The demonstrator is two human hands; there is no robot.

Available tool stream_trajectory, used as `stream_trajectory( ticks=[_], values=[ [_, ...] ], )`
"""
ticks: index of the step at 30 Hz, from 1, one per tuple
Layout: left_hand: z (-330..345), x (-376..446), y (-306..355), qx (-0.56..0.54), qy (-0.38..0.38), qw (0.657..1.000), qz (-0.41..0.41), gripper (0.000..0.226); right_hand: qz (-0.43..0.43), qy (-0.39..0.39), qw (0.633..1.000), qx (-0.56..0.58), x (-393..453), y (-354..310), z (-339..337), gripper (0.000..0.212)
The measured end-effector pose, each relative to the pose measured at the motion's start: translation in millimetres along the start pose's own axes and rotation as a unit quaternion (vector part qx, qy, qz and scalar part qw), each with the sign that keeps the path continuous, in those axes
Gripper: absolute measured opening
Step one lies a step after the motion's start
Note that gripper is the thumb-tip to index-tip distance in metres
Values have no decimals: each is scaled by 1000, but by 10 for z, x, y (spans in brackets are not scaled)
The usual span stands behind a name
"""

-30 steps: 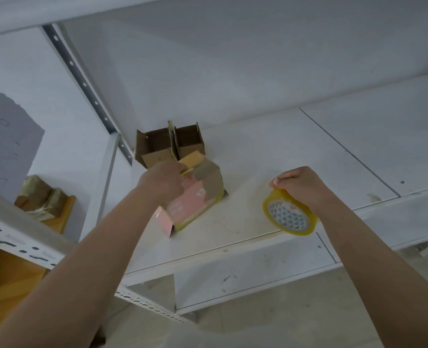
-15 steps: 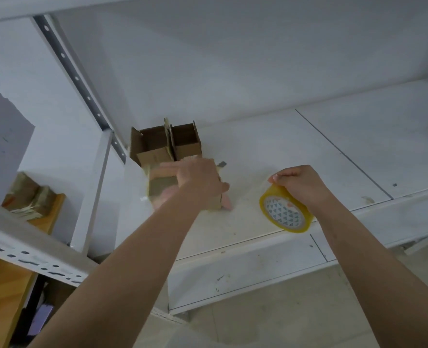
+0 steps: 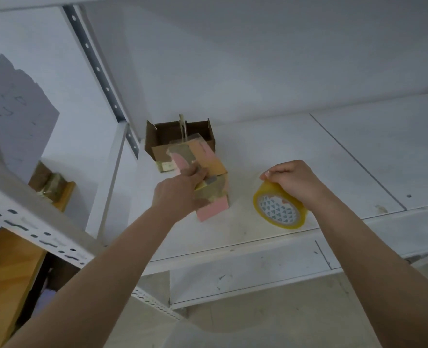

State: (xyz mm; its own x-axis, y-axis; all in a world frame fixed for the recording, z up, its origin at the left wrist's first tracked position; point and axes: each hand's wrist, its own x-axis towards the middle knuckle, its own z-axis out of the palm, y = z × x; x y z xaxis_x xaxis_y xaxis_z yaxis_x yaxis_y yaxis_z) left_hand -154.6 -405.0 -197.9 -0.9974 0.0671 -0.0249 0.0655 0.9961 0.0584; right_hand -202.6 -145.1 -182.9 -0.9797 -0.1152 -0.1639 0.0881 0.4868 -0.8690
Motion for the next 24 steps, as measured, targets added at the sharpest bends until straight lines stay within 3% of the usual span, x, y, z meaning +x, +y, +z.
stream_trajectory(
  ticks=[4,9,11,16,18,21,24],
  values=[
    [109,-68,-9,-116,62,991,11,51,-3,-1,1000,-11,-30,-9,42,18],
    [213,-326,14,-206,105,959,163,45,-4,8,1000,-17,-86,8,27,20],
    [232,-372,-64,-210,108,955,180,45,-8,10,1000,-19,-116,4,0,21],
    [61,-357,-230,-270,52,953,130,46,-27,-11,1000,-4,-228,-150,-55,22],
    [-38,-338,-146,-279,107,952,69,33,-40,-25,999,-9,-272,-238,-66,20],
    [-202,-282,108,-232,181,955,32,38,-62,-38,997,-21,-341,-352,-64,17],
    [-298,-220,430,-366,167,915,11,26,-80,-49,995,-15,-406,-454,-61,16]
  ],
)
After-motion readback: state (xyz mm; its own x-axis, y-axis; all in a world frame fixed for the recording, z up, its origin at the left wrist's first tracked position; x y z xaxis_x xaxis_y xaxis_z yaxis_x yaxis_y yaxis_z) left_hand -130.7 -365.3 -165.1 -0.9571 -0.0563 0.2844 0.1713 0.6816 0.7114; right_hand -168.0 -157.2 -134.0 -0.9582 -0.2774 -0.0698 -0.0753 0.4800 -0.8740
